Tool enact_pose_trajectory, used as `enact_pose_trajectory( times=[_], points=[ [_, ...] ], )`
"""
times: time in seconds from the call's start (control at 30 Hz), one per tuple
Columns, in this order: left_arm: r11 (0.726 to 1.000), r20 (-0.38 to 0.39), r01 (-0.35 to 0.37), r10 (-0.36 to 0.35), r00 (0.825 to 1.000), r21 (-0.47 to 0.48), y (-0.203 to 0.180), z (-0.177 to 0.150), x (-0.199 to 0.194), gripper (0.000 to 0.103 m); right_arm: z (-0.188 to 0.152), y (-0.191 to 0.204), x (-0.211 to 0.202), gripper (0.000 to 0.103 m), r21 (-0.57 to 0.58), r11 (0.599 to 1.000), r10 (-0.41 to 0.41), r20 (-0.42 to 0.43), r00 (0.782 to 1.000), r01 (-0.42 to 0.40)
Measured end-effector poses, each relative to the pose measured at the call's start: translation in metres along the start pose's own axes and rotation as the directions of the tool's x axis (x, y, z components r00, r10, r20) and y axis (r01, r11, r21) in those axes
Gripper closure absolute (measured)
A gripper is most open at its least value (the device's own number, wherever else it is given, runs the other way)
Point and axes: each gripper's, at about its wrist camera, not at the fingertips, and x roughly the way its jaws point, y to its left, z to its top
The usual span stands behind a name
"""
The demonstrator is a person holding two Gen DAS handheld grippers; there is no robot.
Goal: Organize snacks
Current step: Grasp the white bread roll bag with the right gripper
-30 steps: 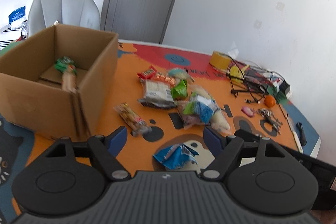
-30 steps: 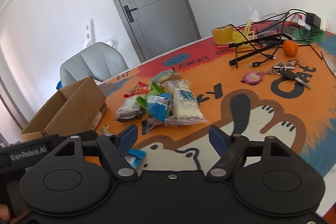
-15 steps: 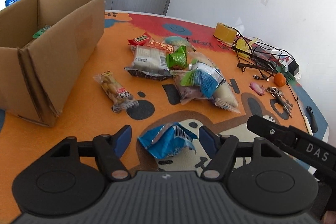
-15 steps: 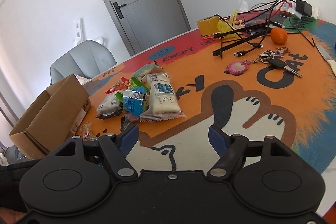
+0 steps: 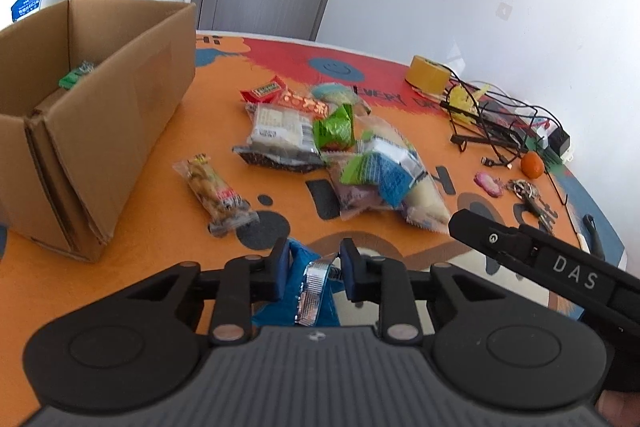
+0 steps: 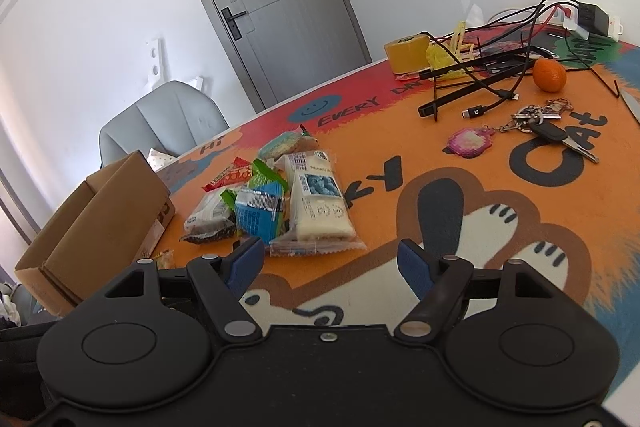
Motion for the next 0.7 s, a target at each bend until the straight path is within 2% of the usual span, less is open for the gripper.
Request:
enact_pose_trajectory(
  times=[0.17,0.4,0.7],
  points=[
    [1.000,0.022,-0.002,0.003,1.000,-0.004,0.004,0.008,-0.001,0.077,0.006,0.000,0.009,0.029,0.014,1.000,-0.006,0.004,1.000,0.006],
    [1.000,0.043,-0.002,0.003,0.999,-0.022,0.012,0.017,-0.002,0.077,0.015,0.003,0.028,0.041,0.004,1.000,-0.011,-0.007,1.000,0.011],
    [0.999,0.049,0.002,0.000,0.999,-0.041,0.019,0.021,-0.001,0.077,0.020,0.016,0.053,0.041,-0.054,0.998,-0.046,-0.032,0.998,0.044]
  ],
)
